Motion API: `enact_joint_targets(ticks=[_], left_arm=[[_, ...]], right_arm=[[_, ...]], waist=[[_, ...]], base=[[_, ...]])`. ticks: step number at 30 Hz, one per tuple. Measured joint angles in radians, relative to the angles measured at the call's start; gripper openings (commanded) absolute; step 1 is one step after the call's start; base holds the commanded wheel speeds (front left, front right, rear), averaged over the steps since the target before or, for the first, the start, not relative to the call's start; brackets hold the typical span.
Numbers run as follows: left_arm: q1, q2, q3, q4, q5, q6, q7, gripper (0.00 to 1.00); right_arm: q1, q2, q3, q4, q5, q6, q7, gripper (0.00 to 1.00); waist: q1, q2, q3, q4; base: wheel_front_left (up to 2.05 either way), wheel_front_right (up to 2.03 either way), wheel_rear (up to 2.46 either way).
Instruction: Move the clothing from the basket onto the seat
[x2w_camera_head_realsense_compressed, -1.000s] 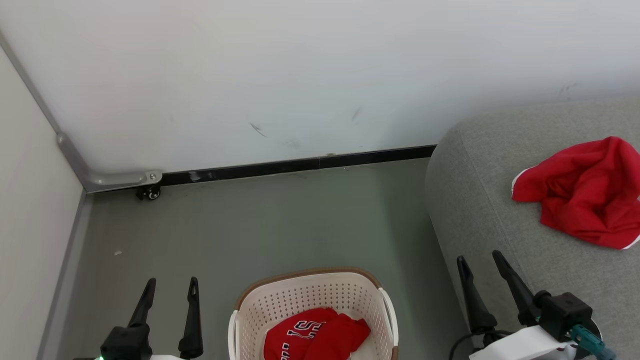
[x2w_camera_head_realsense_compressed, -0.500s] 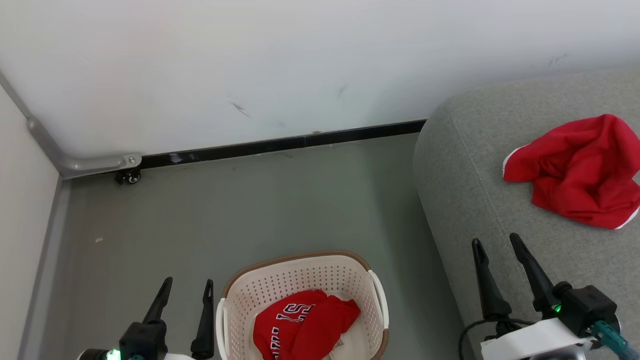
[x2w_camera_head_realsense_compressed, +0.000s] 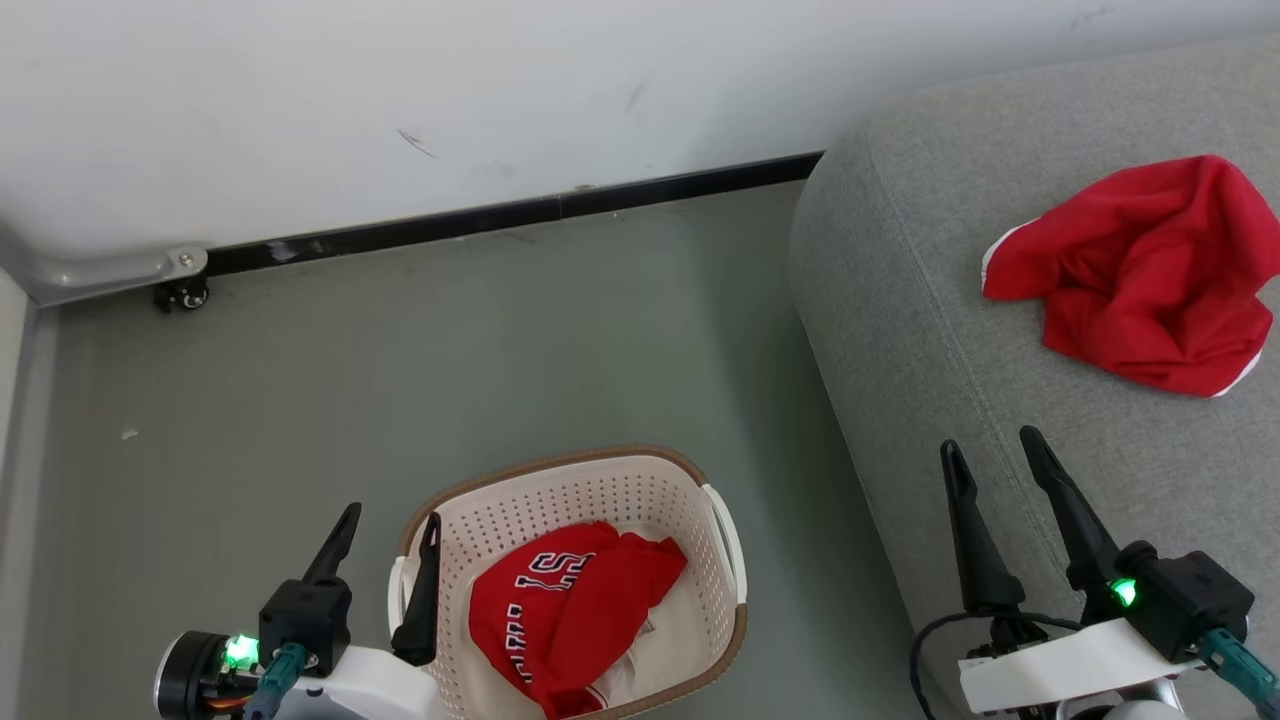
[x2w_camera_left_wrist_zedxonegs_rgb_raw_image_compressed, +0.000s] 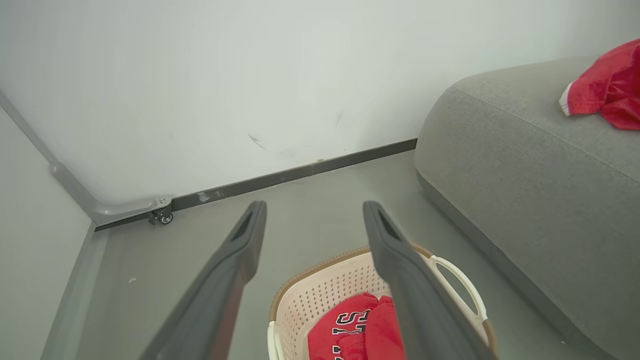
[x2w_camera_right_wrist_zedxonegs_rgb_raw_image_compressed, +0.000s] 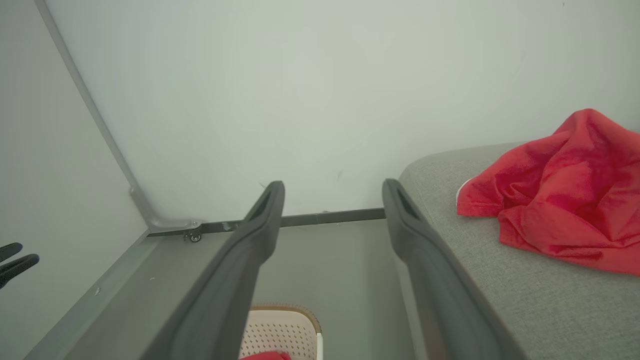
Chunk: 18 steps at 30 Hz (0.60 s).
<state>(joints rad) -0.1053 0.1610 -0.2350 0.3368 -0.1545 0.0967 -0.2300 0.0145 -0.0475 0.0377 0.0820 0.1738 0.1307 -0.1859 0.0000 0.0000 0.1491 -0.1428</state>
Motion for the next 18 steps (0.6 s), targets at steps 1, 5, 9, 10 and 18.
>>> enact_joint_targets(ticks=[1, 5, 9, 10, 18], left_arm=[[-0.008, 0.001, -0.001, 0.006, 0.0, 0.0, 0.001, 1.0], [-0.026, 0.002, -0.002, 0.023, 0.0, -0.008, 0.002, 1.0], [-0.051, 0.002, -0.008, 0.044, 0.003, -0.01, 0.01, 1.0], [-0.059, 0.002, -0.01, 0.051, 0.004, -0.011, 0.01, 1.0], [-0.109, 0.008, -0.024, 0.106, 0.013, -0.028, 0.02, 1.0]], right_arm=[[-0.001, 0.0, 0.0, -0.008, 0.0, 0.0, 0.0, 1.0], [-0.009, 0.0, 0.0, -0.023, 0.0, 0.0, 0.0, 1.0], [-0.034, 0.0, -0.001, -0.046, 0.0, 0.0, 0.0, 1.0], [-0.041, 0.0, -0.002, -0.051, 0.001, 0.0, 0.0, 1.0], [-0.08, 0.0, 0.0, -0.074, 0.004, 0.0, -0.002, 1.0]], waist=[[0.0001, 0.0, 0.009, -0.004], [0.0, 0.0, 0.038, -0.018], [0.0, 0.0, 0.078, -0.037], [0.0, 0.0, 0.088, -0.042], [0.0, 0.0, 0.169, -0.079]], base=[[0.0, 0.0, 0.0], [0.0, 0.0, 0.0], [0.0, 0.0, 0.0], [0.0, 0.0, 0.0], [0.0, 0.0, 0.0]])
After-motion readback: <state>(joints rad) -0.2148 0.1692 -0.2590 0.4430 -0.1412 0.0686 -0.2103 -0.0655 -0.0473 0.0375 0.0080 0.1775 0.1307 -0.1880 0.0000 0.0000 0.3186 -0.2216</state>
